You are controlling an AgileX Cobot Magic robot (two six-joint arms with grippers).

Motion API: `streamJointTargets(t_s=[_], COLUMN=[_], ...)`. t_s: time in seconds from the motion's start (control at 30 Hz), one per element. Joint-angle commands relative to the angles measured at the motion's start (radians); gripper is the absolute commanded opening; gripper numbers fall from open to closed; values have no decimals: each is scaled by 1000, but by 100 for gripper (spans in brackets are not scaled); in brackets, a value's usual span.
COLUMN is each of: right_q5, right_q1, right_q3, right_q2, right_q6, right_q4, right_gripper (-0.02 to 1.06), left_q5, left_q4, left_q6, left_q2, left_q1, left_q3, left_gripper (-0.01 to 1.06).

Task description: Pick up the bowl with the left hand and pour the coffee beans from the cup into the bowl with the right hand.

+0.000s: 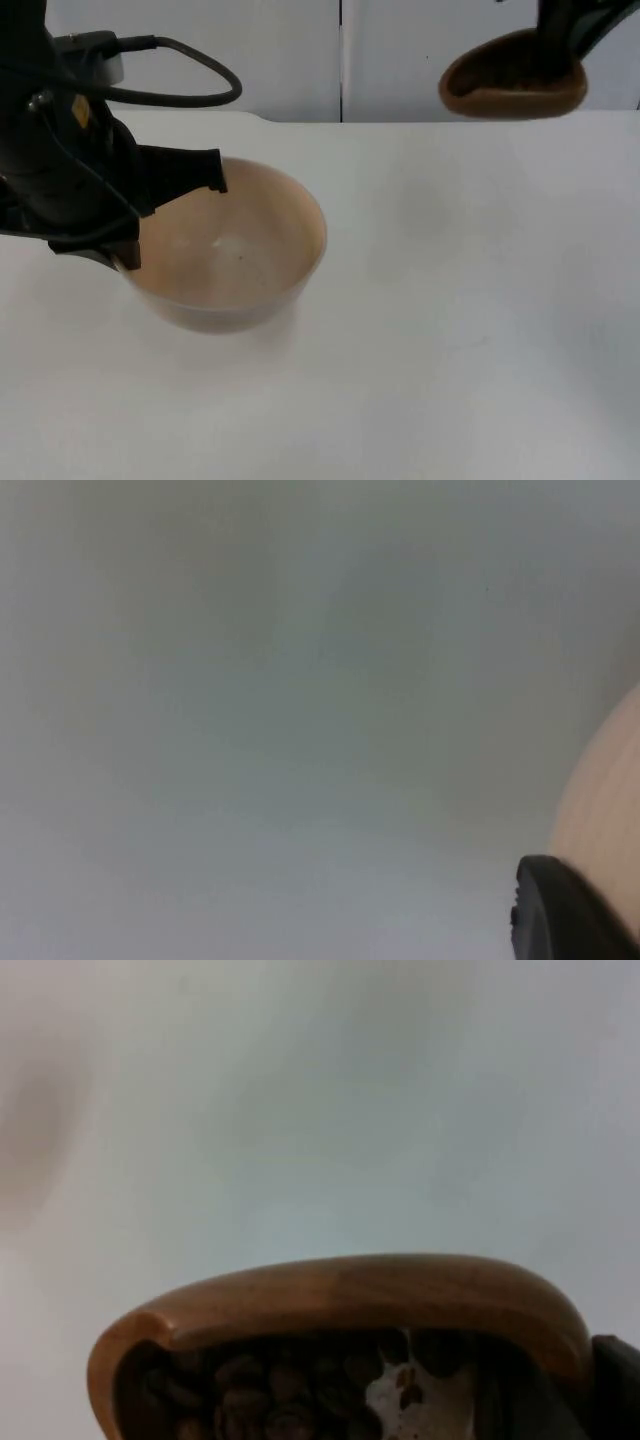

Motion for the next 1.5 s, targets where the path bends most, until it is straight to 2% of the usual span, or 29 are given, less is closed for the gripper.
streamJointTargets(t_s=[0.0, 0.17, 0.2, 0.3, 0.37, 0.4, 0.53, 0.77, 1.07, 1.1, 1.2, 1.3, 1.47], right_q5=[3, -5, -5, 6, 6, 6, 6, 6, 6, 6, 6, 6, 6], right_q1=[28, 149, 149, 208, 241, 252, 270, 278, 278, 287, 327, 364, 419], right_q3=[-8, -99, -99, -210, -305, -351, -417, -421, -421, -421, -421, -421, -421], right_q2=[-15, 33, 33, 97, 152, 183, 237, 245, 245, 245, 245, 245, 245], right_q6=[11, 63, 63, 61, 61, 61, 59, 46, -34, -34, -39, -78, -84], right_q4=[-10, -77, -77, -85, -125, -148, -153, -173, -191, -208, -332, -367, -451], right_gripper=[0, 0, 0, 0, 0, 0, 0, 0, 0, 0, 0, 0, 0], left_q5=[-4, 0, 0, 0, 0, 0, 0, -4, -4, -4, -4, -4, -4], left_q4=[-11, -18, -18, -18, -18, -18, -18, -18, -18, -18, -18, -18, -18], left_q6=[-9, -9, -9, -9, -9, -9, -9, -9, -9, -9, -9, -9, -9], left_q2=[-2, -2, -2, -2, -2, -2, -2, -2, -2, -2, -2, -2, -2], left_q1=[-5, -5, -5, -5, -5, -5, -5, -5, -5, -5, -5, -5, -5], left_q3=[-5, -5, -5, -5, -5, -5, -5, -5, -5, -5, -5, -5, -5], left_gripper=[0, 0, 0, 0, 0, 0, 0, 0, 0, 0, 0, 0, 0])
